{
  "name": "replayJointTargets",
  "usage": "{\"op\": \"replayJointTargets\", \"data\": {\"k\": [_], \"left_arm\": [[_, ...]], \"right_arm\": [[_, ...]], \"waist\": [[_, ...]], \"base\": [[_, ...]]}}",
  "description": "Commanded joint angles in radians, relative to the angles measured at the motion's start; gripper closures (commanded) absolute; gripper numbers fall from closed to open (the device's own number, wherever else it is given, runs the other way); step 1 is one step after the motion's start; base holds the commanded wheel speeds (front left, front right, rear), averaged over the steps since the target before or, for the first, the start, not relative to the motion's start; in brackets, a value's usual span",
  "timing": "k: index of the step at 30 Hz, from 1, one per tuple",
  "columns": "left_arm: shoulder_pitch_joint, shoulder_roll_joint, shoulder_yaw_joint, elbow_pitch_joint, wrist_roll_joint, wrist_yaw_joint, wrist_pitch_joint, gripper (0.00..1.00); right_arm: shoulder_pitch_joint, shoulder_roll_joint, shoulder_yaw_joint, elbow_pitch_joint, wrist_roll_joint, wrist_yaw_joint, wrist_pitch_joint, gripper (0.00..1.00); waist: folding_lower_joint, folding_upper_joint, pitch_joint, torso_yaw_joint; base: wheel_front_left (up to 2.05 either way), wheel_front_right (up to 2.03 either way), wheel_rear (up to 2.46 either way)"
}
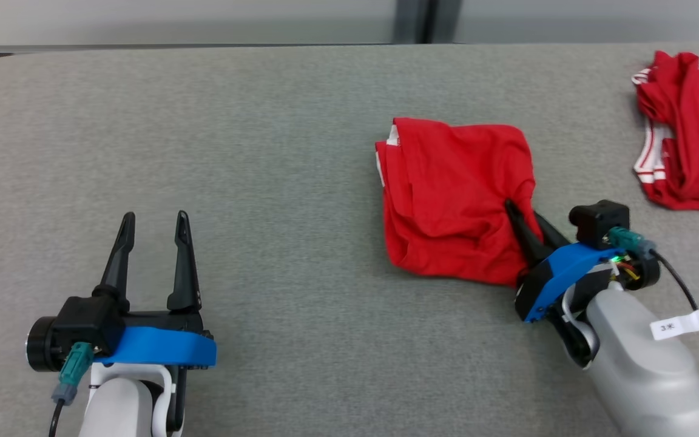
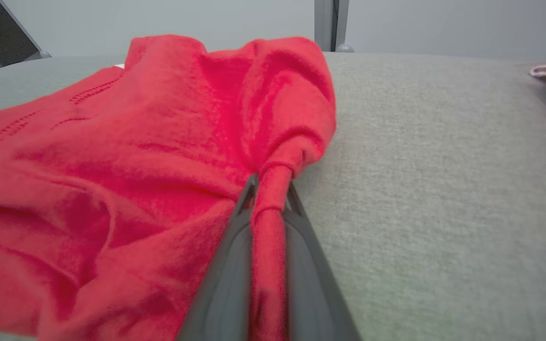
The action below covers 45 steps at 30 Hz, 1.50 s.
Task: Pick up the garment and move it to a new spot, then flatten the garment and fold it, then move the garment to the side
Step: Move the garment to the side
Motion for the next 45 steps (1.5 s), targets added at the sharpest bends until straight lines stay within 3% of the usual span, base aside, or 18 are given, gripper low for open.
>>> {"op": "replayJointTargets", "data": {"k": [1, 11, 20, 26, 30, 33, 34, 42, 45], "left_arm": [[-0.018, 0.001, 0.001, -0.006, 0.008, -0.001, -0.004, 0.00], [-0.074, 0.018, 0.008, -0.034, 0.027, -0.009, -0.004, 0.00], [-0.107, 0.021, -0.007, -0.047, 0.036, -0.014, -0.004, 0.00], [-0.115, 0.027, -0.005, -0.070, 0.037, -0.017, -0.004, 0.00], [-0.117, 0.033, 0.007, -0.089, 0.041, -0.015, -0.004, 0.00], [-0.122, 0.038, 0.009, -0.099, 0.044, -0.014, -0.004, 0.00], [-0.128, 0.044, 0.010, -0.107, 0.047, -0.014, -0.004, 0.00], [-0.152, 0.059, 0.004, -0.124, 0.053, -0.015, -0.004, 0.00], [-0.155, 0.061, -0.001, -0.126, 0.055, -0.015, -0.004, 0.00]], "right_arm": [[-0.007, -0.026, 0.003, -0.025, -0.003, 0.000, -0.009, 1.00], [0.011, -0.141, -0.015, -0.162, -0.031, 0.000, -0.010, 1.00], [-0.095, -0.180, -0.008, -0.222, -0.066, 0.000, 0.033, 1.00], [-0.197, -0.276, -0.006, -0.232, -0.092, 0.000, 0.083, 1.00], [-0.239, -0.379, -0.035, -0.234, -0.068, 0.000, 0.134, 1.00], [-0.251, -0.420, -0.045, -0.225, -0.055, 0.000, 0.152, 1.00], [-0.260, -0.465, -0.054, -0.210, -0.055, 0.000, 0.164, 1.00], [-0.326, -0.575, -0.070, -0.141, -0.067, 0.000, 0.190, 1.00], [-0.358, -0.587, -0.060, -0.120, -0.081, 0.000, 0.198, 1.00]], "waist": [[-0.0001, -0.0001, 0.003, -0.025], [-0.0001, -0.0001, 0.072, -0.127], [-0.0001, -0.0001, 0.109, -0.138], [-0.0001, -0.0001, 0.155, -0.126], [-0.0001, -0.0001, 0.194, -0.136], [-0.0001, -0.0001, 0.210, -0.142], [-0.0001, -0.0001, 0.225, -0.147], [-0.0001, -0.0001, 0.268, -0.158], [-0.0001, -0.0001, 0.279, -0.160]], "base": [[0.00, 0.00, 0.00], [0.00, 0.00, 0.00], [0.00, 0.00, 0.00], [0.00, 0.00, 0.00], [0.00, 0.00, 0.00], [0.00, 0.00, 0.00], [0.00, 0.00, 0.00], [0.00, 0.00, 0.00], [0.00, 0.00, 0.00]]}}
